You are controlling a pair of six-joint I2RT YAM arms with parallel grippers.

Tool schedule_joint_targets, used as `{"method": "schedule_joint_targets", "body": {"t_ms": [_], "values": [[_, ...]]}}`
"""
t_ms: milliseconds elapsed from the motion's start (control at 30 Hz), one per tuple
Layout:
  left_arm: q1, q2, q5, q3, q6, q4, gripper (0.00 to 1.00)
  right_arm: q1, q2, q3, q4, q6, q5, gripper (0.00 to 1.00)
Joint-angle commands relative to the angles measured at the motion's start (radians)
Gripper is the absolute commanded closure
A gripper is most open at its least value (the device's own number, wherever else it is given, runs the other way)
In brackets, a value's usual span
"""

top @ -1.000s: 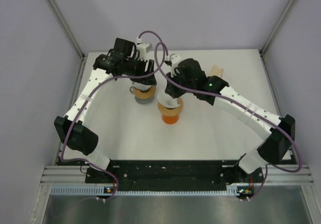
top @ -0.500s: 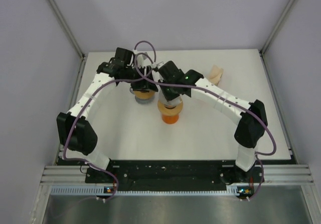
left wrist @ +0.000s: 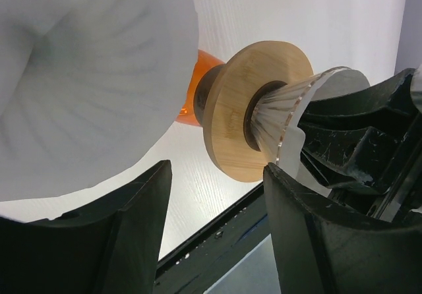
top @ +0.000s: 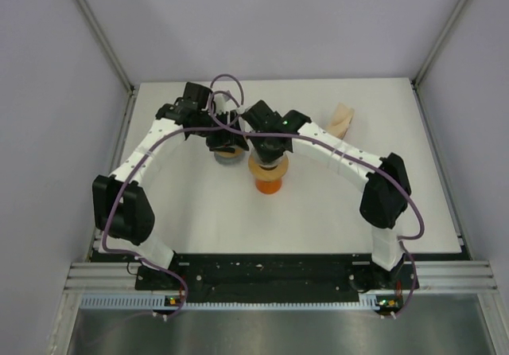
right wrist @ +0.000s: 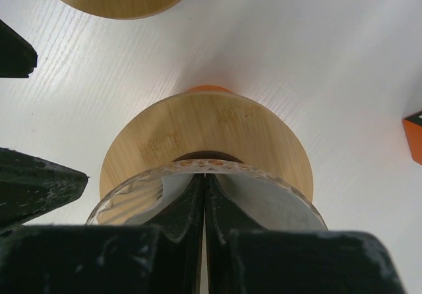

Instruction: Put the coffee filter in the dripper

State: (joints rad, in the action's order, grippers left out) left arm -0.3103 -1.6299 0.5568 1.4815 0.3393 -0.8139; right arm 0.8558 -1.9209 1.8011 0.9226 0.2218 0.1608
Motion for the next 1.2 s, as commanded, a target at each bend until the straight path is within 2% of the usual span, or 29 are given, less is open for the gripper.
{"method": "schedule_joint_targets", "body": {"t_ms": [0, 333, 733, 967, 1167], "values": [[-0.064, 0.027, 0.141, -0.004, -0.034, 0.113, 0.36, 0.032, -0.079, 0.007, 0.016, -0.009, -0.026, 1.00], [-0.067, 0.050, 0.167, 0.040, -0.052, 0.079, 0.35, 0.025, -0.128, -0.017, 0.006, 0.007, -0.047, 1.00], [-0.067, 0.070, 0.265, 0.046, -0.042, 0.085, 0.27, -0.003, -0.122, -0.032, -0.014, 0.040, -0.064, 1.00], [-0.058, 0.061, 0.373, -0.032, 0.063, 0.229, 0.34, -0.006, -0.093, -0.034, -0.048, 0.057, -0.070, 1.00], [0.046, 0.082, 0.374, -0.104, 0.147, 0.318, 0.34, -0.012, -0.081, -0.039, -0.054, 0.063, -0.053, 1.00]]}}
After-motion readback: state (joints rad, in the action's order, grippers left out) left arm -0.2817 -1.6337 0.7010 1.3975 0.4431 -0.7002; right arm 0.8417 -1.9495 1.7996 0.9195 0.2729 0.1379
